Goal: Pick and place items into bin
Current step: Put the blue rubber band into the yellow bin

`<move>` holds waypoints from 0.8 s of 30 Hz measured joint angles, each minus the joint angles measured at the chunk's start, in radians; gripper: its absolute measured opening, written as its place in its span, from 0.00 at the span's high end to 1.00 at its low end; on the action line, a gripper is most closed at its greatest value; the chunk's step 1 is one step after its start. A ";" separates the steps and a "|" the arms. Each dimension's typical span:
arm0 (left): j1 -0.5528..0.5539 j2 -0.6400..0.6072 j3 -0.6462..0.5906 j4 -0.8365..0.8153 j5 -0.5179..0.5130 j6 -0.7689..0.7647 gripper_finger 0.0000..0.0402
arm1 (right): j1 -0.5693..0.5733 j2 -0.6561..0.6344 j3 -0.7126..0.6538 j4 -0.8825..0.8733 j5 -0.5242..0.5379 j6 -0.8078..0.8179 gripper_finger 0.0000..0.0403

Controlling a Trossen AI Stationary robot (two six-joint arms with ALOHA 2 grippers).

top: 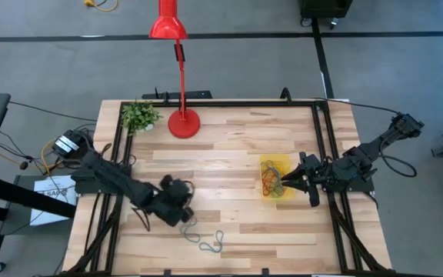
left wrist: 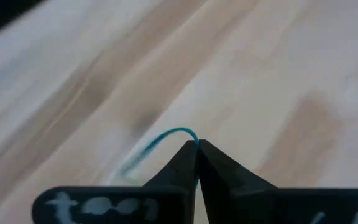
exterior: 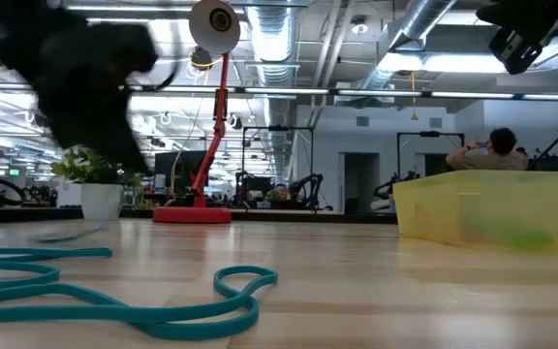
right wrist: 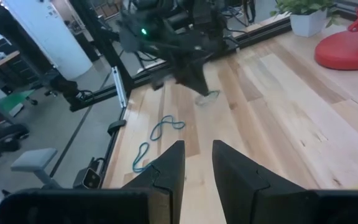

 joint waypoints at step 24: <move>0.564 0.314 0.385 0.897 0.613 0.859 1.00 | -0.016 -0.002 0.000 0.013 0.028 -0.009 0.81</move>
